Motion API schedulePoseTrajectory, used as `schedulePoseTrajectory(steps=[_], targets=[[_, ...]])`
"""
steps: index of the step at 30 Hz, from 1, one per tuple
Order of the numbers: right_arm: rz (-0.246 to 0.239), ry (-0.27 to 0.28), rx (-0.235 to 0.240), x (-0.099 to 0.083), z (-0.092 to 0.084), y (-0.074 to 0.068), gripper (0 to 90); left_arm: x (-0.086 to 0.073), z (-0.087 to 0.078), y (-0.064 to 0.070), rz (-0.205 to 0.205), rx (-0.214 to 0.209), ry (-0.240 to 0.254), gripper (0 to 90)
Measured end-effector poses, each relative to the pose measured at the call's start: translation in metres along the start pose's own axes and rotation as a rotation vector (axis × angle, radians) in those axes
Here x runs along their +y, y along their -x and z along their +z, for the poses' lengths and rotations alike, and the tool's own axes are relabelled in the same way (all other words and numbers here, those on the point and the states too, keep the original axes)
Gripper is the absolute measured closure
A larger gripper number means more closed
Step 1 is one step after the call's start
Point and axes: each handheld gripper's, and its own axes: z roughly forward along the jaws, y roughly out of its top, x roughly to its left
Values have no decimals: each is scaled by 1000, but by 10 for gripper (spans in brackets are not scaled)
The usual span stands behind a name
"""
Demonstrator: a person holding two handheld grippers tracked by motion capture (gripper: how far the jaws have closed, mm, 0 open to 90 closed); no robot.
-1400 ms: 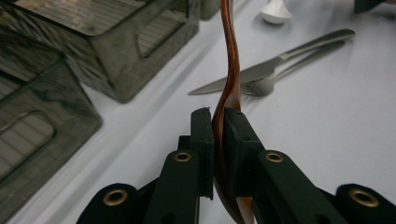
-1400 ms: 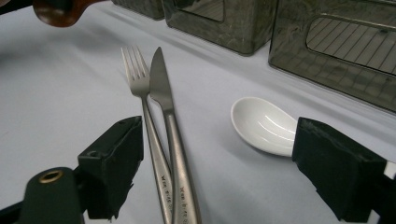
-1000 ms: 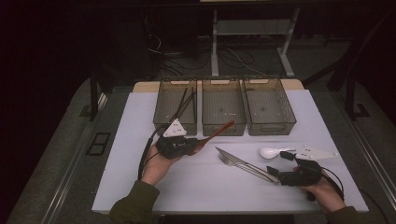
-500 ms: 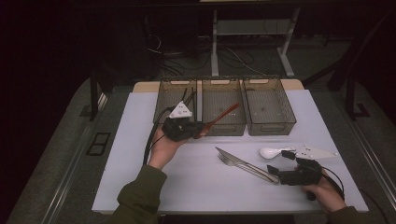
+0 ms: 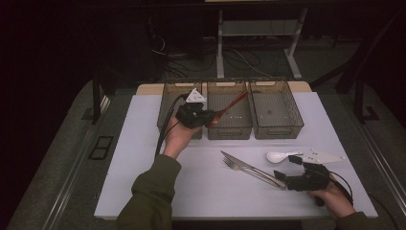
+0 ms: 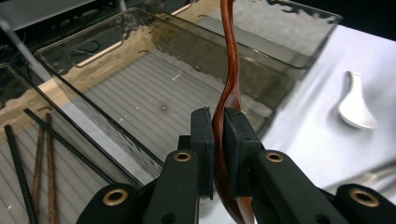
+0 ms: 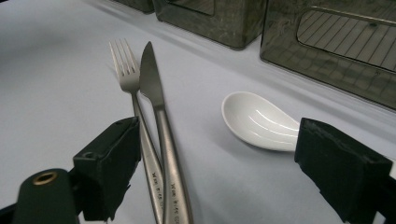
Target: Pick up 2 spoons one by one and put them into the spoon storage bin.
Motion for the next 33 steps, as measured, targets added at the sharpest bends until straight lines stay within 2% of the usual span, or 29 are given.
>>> schedulePoseTrajectory(steps=[2,6,10,15,22,25,33], targets=[[6,-3,5,0,0,0,143,2,6,-3,-14,6,1,816],[1,-12,17,0,0,0,143,4,19,-7,-17,27,-33,815],[-2,-12,20,0,1,0,143,2,33,-12,-49,51,-55,815],[-8,-4,12,0,0,0,144,-3,47,-16,-68,75,-119,815],[-8,-1,13,0,-1,0,143,-7,59,-15,-98,80,-163,814],[-7,0,12,0,-1,0,143,-8,62,-15,-96,69,-179,811],[-11,0,13,0,-1,0,143,-7,63,-11,-81,53,-154,681]])
